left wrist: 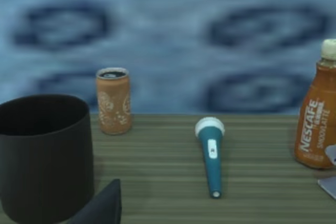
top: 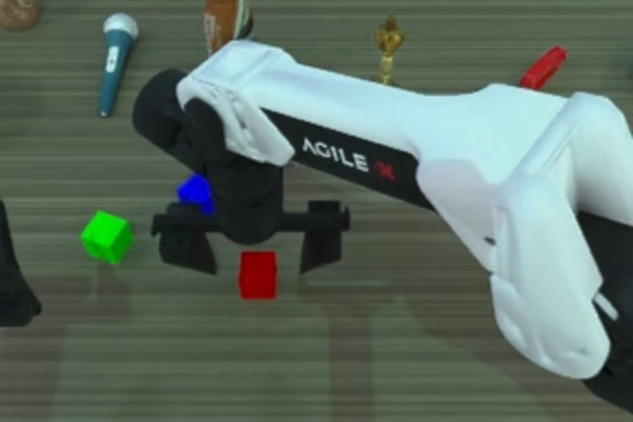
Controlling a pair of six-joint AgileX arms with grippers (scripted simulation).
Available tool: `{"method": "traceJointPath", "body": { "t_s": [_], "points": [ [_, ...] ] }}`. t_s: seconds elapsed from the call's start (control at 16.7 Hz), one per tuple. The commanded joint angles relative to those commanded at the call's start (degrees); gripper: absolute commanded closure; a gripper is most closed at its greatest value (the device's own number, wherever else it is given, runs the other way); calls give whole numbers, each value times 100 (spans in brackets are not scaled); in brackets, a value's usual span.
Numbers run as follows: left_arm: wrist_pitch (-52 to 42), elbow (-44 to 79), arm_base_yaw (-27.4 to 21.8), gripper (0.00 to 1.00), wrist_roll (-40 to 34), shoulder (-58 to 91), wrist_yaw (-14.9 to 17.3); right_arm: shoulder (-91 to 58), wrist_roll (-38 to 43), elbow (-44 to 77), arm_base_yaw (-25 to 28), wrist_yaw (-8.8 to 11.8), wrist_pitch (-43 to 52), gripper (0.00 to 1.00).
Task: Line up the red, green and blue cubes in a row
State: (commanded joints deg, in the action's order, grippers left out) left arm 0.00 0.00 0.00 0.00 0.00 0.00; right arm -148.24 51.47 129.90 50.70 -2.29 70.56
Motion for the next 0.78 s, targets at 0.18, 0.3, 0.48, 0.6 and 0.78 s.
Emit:
{"method": "traceJointPath", "body": {
  "t_s": [0.18, 0.3, 0.48, 0.6, 0.78],
  "points": [
    [0, 0, 0, 0, 0, 0, 0, 0, 0, 0, 0, 0, 0, 0],
    [0, 0, 0, 0, 0, 0, 0, -6, 0, 19, -9, 0, 19, 0],
    [0, 0, 0, 0, 0, 0, 0, -75, 17, 431, 13, -3, 415, 0],
    [0, 0, 0, 0, 0, 0, 0, -126, 29, 937, 29, -3, 847, 0],
    [0, 0, 0, 0, 0, 0, 0, -180, 28, 1670, 55, -1, 1494, 0]
  ]
}}
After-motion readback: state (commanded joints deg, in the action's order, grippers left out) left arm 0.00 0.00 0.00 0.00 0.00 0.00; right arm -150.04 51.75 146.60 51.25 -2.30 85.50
